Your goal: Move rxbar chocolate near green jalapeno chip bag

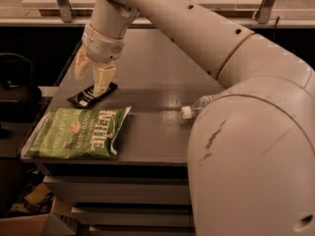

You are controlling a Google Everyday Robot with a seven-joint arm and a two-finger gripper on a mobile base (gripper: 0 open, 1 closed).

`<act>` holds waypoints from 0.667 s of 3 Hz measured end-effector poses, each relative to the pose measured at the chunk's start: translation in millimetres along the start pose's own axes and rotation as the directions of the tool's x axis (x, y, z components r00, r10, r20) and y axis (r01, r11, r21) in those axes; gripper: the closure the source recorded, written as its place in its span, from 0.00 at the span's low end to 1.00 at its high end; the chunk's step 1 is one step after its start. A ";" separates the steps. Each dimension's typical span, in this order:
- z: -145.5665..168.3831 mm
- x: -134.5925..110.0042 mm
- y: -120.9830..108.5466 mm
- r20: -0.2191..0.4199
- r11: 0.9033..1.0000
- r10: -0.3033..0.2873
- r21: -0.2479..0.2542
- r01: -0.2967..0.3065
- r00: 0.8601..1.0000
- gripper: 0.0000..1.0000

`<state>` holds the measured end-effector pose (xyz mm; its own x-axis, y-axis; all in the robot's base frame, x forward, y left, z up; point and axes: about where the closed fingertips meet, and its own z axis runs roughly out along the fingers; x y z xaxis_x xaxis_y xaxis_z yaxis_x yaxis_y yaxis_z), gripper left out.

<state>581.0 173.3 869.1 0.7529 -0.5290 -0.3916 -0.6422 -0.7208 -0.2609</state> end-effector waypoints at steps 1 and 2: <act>1.6 0.3 0.3 0.004 1.000 -0.004 -0.010 0.004 1.000 0.00; 2.7 0.4 0.5 0.007 1.000 -0.007 -0.015 0.007 1.000 0.00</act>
Offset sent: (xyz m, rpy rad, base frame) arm -0.0022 -0.0042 -0.0019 -0.0183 0.0213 0.0303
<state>580.6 173.9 866.4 0.7564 -0.5206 -0.3959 -0.6344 -0.7314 -0.2502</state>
